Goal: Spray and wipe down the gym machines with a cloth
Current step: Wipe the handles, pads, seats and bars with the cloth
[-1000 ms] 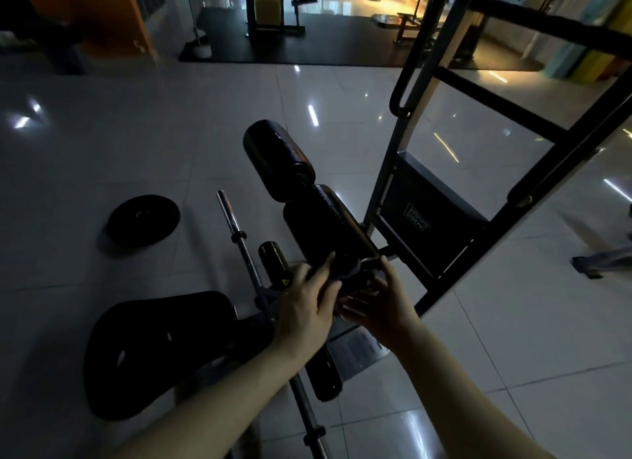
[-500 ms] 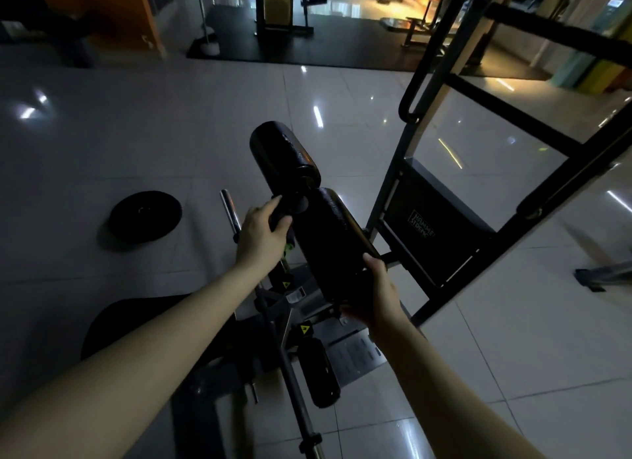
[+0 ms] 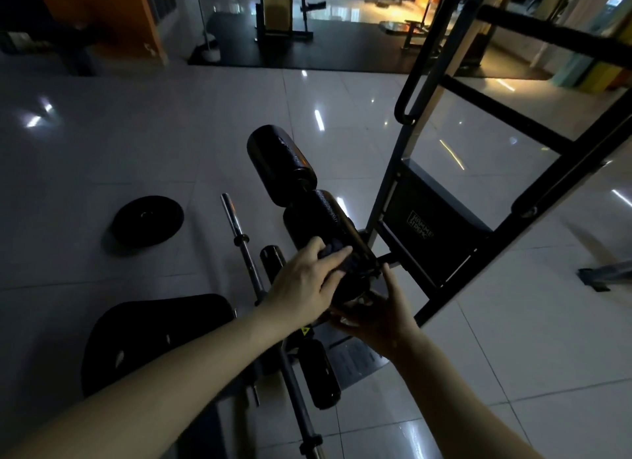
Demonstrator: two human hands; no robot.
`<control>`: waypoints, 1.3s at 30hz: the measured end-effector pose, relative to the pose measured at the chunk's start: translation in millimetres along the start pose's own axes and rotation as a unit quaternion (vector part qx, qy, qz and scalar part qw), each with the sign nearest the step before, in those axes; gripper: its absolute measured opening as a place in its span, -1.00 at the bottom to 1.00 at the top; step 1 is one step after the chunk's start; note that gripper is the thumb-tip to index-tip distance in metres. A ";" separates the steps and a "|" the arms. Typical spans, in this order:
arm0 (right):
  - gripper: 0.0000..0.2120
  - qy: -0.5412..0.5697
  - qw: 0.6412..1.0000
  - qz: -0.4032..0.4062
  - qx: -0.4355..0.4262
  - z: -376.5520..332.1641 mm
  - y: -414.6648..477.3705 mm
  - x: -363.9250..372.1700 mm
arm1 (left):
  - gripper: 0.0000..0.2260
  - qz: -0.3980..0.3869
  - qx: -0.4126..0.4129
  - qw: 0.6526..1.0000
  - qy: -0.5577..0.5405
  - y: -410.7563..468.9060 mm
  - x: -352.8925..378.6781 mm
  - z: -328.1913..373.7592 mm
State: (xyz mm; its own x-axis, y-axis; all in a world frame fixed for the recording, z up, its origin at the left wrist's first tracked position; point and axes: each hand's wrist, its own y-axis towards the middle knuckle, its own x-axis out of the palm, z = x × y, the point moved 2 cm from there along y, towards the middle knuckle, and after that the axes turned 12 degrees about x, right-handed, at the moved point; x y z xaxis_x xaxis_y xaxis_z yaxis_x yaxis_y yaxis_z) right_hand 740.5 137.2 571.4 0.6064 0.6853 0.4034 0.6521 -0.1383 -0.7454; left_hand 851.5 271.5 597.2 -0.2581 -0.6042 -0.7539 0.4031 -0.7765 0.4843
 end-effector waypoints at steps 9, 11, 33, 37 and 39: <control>-0.50 -0.072 0.993 0.063 -0.066 -7.5 7.4 -4.1 | -0.60 0.040 -0.250 0.967 -0.009 84.9 -23.0 -108.2; -0.45 -0.061 0.994 0.077 -0.049 -6.6 7.6 -3.5 | -0.60 0.074 -0.282 0.956 -0.028 81.6 -16.1 -93.7; -0.32 -0.034 0.998 0.054 -0.022 -5.1 4.5 -13.7 | -0.57 0.159 -0.214 0.956 -0.120 31.8 -19.2 -34.1; -0.49 -0.037 0.998 0.045 -0.027 -6.9 1.7 -10.3 | -0.48 0.094 -0.231 0.942 -0.225 66.4 -5.4 -36.5; -0.53 -0.037 0.998 0.036 -0.024 -7.2 0.6 -11.0 | -0.57 0.133 -0.229 0.950 -0.168 72.7 2.1 -31.0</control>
State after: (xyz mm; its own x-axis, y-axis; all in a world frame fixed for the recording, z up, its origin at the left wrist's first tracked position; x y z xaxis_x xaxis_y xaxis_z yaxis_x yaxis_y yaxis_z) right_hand 737.5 124.5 570.4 0.6186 0.7232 0.3072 0.6297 -0.2224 -0.7443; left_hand 907.5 219.3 617.0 -0.3285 -0.8503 -0.4112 0.8124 -0.4765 0.3361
